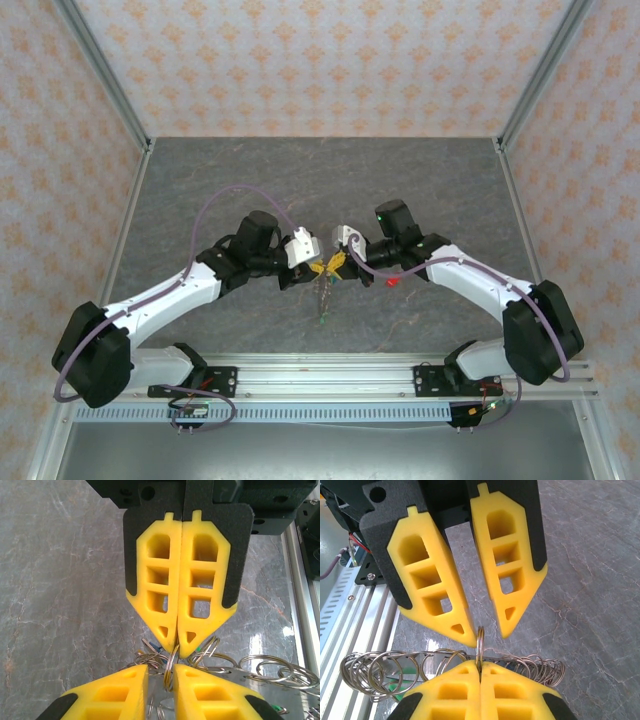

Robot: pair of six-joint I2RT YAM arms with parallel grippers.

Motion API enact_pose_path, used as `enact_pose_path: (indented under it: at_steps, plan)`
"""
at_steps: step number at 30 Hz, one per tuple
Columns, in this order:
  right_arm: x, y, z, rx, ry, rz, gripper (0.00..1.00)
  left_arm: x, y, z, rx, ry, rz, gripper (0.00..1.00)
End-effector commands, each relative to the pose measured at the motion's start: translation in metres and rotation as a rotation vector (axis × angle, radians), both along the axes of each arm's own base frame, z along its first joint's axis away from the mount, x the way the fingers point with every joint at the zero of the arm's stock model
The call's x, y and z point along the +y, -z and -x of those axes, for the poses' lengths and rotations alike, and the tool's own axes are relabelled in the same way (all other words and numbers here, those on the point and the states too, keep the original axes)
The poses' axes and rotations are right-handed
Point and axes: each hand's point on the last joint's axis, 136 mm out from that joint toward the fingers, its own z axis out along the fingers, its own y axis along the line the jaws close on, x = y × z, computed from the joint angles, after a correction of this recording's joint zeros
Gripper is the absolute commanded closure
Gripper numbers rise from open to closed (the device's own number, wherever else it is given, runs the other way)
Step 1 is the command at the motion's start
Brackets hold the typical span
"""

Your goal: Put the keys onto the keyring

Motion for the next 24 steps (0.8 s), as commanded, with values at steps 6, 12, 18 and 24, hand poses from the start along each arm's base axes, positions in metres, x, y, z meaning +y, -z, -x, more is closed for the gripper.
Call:
enact_pose_path:
  at_steps: [6,12,18,24]
  plan:
    - [0.009,-0.034,-0.001,-0.095,-0.036,-0.079,1.0,-0.006,-0.004,0.001,0.004,0.042,-0.013,0.83]
    - [0.011,-0.039,-0.002,-0.108,-0.026,-0.108,1.0,-0.005,0.003,0.002,0.024,0.044,-0.034,0.83]
    - [0.011,-0.04,-0.002,-0.111,-0.024,-0.113,1.0,-0.003,0.005,0.001,0.026,0.034,-0.042,1.0]
    - [0.007,-0.033,-0.003,-0.123,0.007,-0.091,1.0,-0.001,0.002,-0.002,0.004,0.012,-0.039,1.0]
